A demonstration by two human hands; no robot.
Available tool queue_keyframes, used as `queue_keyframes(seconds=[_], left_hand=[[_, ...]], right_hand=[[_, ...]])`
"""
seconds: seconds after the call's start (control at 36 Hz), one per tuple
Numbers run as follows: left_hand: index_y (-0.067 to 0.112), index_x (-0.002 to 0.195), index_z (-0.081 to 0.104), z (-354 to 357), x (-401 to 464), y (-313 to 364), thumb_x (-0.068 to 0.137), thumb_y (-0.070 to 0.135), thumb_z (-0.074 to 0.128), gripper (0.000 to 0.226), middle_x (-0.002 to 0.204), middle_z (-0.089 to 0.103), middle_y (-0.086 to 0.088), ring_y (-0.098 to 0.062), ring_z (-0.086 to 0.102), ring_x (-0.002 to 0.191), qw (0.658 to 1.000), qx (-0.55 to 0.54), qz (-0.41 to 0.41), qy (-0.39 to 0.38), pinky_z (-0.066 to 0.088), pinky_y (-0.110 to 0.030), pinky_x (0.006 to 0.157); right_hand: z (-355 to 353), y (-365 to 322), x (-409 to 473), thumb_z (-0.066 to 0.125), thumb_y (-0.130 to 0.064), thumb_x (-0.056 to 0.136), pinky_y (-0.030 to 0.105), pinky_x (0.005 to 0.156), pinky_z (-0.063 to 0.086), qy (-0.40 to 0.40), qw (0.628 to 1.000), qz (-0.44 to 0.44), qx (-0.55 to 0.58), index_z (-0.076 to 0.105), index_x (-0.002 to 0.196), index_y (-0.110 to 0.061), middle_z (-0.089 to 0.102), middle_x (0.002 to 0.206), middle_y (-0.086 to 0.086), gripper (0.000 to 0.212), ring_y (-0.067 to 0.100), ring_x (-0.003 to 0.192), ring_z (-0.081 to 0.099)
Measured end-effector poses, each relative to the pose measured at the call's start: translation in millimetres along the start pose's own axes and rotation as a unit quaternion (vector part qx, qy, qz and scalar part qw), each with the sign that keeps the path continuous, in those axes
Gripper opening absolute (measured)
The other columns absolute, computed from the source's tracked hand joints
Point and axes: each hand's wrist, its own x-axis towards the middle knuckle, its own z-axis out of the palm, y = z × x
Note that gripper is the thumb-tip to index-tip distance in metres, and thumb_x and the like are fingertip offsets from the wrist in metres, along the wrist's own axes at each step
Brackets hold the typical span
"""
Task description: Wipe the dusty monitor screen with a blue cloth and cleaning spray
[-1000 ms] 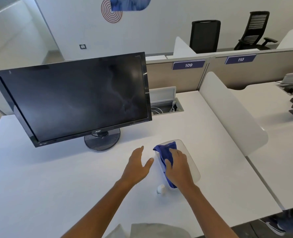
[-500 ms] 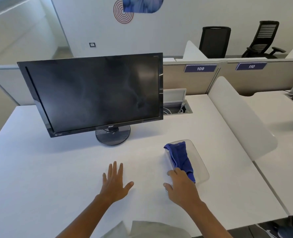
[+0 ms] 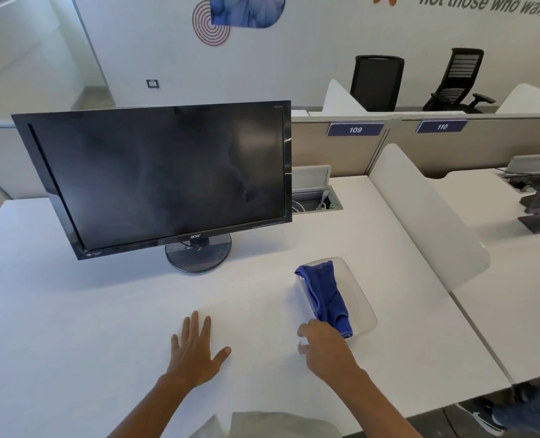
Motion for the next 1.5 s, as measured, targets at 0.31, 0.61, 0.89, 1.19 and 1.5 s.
queue_keyframes(seconds=[0.31, 0.61, 0.89, 1.19, 1.5], left_hand=[[0.023, 0.177, -0.004, 0.4, 1.7, -1.1, 0.105, 0.077, 0.034, 0.098, 0.183, -0.022, -0.010, -0.034, -0.013, 0.172, 1.000, 0.010, 0.000, 0.025, 0.009, -0.060, 0.138], [0.024, 0.177, -0.004, -4.5, -2.3, 0.1, 0.106, 0.077, 0.033, 0.096, 0.184, -0.021, -0.010, -0.034, -0.011, 0.172, 0.999, 0.014, 0.005, 0.031, 0.011, -0.059, 0.138], [0.025, 0.177, 0.001, -2.2, -0.9, 1.7, 0.105, 0.078, 0.033, 0.096, 0.185, -0.016, -0.008, -0.033, -0.007, 0.173, 0.999, 0.010, -0.001, 0.044, 0.014, -0.059, 0.138], [0.026, 0.177, 0.003, -7.3, -4.5, 5.4, 0.106, 0.075, 0.033, 0.091, 0.185, -0.015, -0.007, -0.031, -0.006, 0.173, 0.999, -0.003, -0.011, 0.035, 0.014, -0.058, 0.137], [0.025, 0.177, 0.002, -10.1, -6.5, 3.1, 0.107, 0.075, 0.032, 0.092, 0.185, -0.015, -0.007, -0.032, -0.007, 0.173, 1.000, 0.000, -0.008, 0.028, 0.014, -0.058, 0.138]], right_hand=[[-60.3, 7.1, 3.9, 0.082, -0.023, 0.090, 0.018, 0.077, 0.052, 0.128, 0.967, 0.033, 0.217, 0.077, 0.109, -0.025, 0.073, 0.101, -0.012, 0.020, 0.009, 0.090, 0.067], [-91.6, 69.3, 9.0, 0.084, -0.016, 0.087, 0.016, 0.073, 0.048, 0.240, 0.953, 0.086, 0.164, 0.080, 0.108, -0.017, 0.076, 0.103, -0.008, 0.022, 0.017, 0.086, 0.070], [-63.9, 103.9, -0.7, 0.075, -0.006, 0.092, 0.033, 0.075, 0.053, 0.175, 0.976, 0.118, 0.046, 0.077, 0.115, -0.007, 0.074, 0.104, 0.007, 0.023, 0.030, 0.092, 0.068], [-48.4, 107.6, 3.8, 0.074, -0.010, 0.094, 0.023, 0.077, 0.043, 0.079, 0.986, 0.146, 0.012, 0.073, 0.123, -0.012, 0.073, 0.116, 0.004, 0.029, 0.025, 0.106, 0.066], [-61.6, 95.6, -0.1, 0.077, -0.018, 0.093, 0.029, 0.085, 0.053, 0.088, 0.983, 0.160, -0.008, 0.073, 0.127, -0.016, 0.071, 0.117, 0.006, 0.034, 0.026, 0.106, 0.065]])
